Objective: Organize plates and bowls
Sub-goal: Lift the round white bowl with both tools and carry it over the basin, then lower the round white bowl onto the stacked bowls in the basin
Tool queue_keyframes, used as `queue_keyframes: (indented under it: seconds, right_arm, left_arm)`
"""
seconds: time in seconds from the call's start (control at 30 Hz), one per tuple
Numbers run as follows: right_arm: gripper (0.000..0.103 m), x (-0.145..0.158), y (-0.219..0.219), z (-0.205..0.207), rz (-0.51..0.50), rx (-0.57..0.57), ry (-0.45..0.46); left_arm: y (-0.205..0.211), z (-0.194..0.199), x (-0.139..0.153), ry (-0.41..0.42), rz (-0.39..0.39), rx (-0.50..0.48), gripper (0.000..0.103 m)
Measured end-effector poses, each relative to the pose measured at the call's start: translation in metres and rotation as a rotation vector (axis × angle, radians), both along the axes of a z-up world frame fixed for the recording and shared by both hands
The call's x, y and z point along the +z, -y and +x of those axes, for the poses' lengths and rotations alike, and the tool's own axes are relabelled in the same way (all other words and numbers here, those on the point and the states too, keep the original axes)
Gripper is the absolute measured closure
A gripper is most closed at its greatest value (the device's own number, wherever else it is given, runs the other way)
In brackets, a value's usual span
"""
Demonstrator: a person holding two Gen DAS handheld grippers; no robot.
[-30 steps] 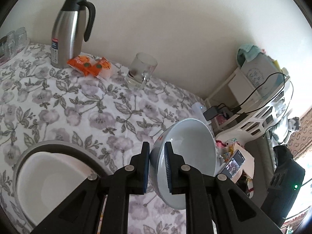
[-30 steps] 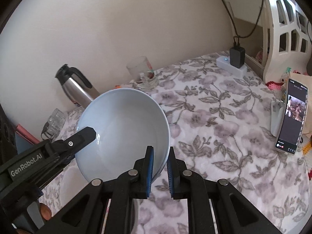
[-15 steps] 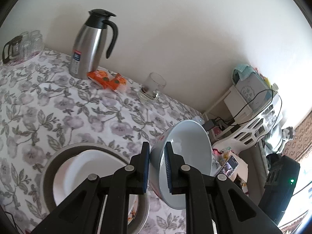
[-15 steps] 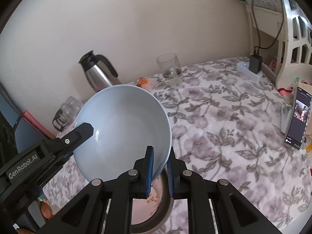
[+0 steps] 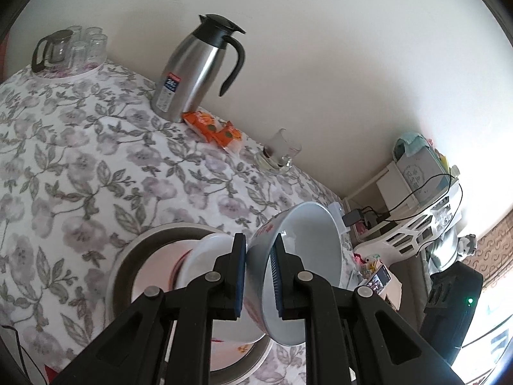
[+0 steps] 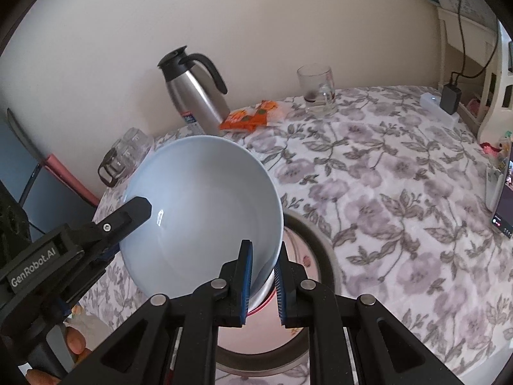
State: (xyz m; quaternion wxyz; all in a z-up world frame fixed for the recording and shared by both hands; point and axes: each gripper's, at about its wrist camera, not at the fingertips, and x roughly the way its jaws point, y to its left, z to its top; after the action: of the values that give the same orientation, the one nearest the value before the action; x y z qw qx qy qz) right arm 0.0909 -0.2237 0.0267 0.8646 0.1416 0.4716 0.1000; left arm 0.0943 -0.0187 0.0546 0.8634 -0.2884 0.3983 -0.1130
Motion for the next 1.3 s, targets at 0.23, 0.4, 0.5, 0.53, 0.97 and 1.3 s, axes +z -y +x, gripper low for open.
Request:
queue_keyframes:
  seconds: [0.23, 0.4, 0.5, 0.53, 0.97, 1.3]
  right_arm:
    - [0.089, -0.006, -0.017, -0.001, -0.041, 0.019, -0.030]
    - [0.089, -0.010, -0.024, 0.002, -0.058, 0.020, -0.045]
    - [0.089, -0.013, -0.026, 0.004, -0.071, 0.021, -0.050]
    - [0.089, -0.014, -0.027, 0.005, -0.075, 0.021, -0.051]
    - [0.089, -0.024, -0.028, 0.011, -0.095, 0.011, -0.073]
    - [0.085, -0.022, -0.025, 0.012, -0.114, -0.003, -0.074]
  left_arm:
    - [-0.017, -0.007, -0.018, -0.044, -0.020, 0.006, 0.088]
    - [-0.023, -0.005, -0.031, -0.083, -0.027, 0.005, 0.088]
    - [-0.025, -0.003, -0.037, -0.106, -0.033, 0.003, 0.088]
    - [-0.024, -0.002, -0.039, -0.112, -0.031, 0.003, 0.088]
    - [-0.023, 0.006, -0.051, -0.151, -0.034, -0.014, 0.088]
    - [-0.025, 0.004, -0.048, -0.129, -0.038, -0.009, 0.088]
